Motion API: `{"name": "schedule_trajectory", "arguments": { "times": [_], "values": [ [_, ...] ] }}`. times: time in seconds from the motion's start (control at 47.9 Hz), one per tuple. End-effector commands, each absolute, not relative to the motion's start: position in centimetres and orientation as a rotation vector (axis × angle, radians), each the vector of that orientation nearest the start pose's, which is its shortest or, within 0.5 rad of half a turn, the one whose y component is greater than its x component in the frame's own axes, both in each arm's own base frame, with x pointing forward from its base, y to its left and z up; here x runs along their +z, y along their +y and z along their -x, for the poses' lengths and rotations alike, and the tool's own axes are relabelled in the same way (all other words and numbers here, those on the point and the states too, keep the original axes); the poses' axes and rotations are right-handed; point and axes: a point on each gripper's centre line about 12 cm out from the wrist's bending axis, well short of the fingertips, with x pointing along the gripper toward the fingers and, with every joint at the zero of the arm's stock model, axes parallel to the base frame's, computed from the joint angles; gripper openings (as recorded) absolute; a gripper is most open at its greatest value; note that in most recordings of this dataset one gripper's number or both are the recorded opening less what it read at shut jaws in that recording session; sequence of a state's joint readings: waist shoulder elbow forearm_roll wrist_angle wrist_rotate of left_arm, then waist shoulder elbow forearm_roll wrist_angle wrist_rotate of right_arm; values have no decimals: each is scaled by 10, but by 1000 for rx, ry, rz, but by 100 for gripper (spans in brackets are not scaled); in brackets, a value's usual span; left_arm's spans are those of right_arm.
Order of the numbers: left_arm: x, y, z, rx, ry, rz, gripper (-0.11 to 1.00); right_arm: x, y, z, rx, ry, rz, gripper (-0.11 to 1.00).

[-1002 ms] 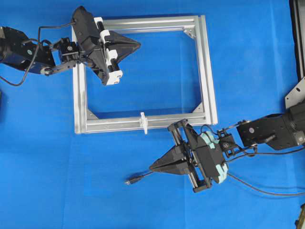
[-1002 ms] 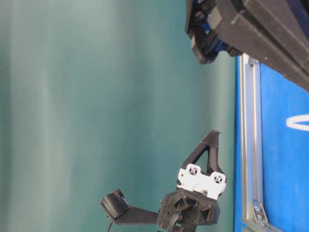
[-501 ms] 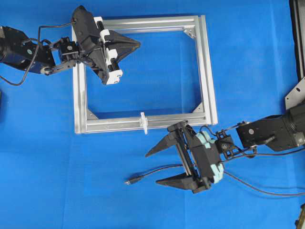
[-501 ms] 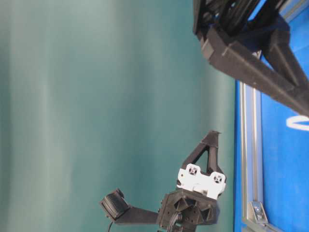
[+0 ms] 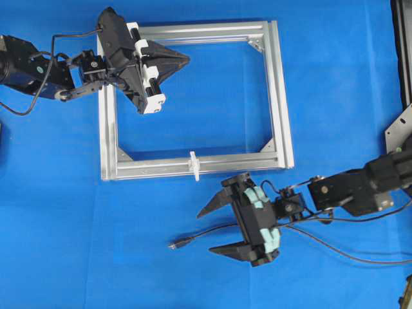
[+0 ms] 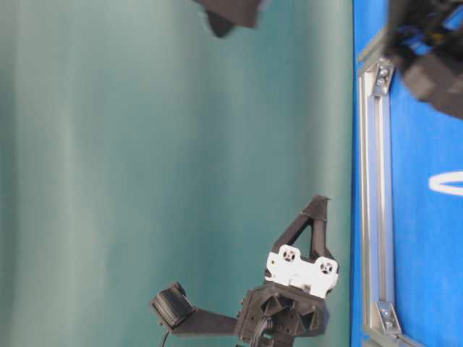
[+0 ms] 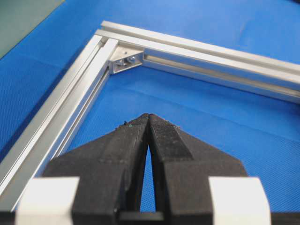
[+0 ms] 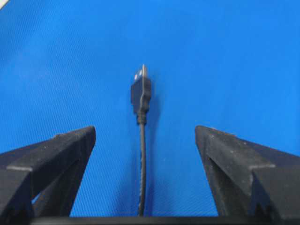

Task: Insert the wire through the string loop located in the center.
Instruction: 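Lower the right gripper and close it on the cable near the USB plug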

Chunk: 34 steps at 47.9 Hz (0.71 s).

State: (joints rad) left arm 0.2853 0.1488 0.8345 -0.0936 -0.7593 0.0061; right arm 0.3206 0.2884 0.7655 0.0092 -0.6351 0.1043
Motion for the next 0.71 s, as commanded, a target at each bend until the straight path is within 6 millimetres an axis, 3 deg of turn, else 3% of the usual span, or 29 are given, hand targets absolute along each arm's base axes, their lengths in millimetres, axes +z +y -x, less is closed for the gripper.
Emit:
{"name": "schedule_trajectory", "arguments": {
  "times": [0.0,0.167,0.501,0.605,0.689],
  "values": [
    [153,118,-368,357,172,79,0,92,129,-385,281,412,-59,85],
    [153,117,-368,358,177,81,0,81,129,-389,268,433,-66,84],
    [152,117,-367,357,185,81,0,81,128,-390,264,430,-70,81],
    [151,117,-367,358,184,82,0,81,128,-390,261,432,-71,66],
    [151,117,-367,358,184,82,0,80,127,-390,259,431,-70,40]
  ]
}}
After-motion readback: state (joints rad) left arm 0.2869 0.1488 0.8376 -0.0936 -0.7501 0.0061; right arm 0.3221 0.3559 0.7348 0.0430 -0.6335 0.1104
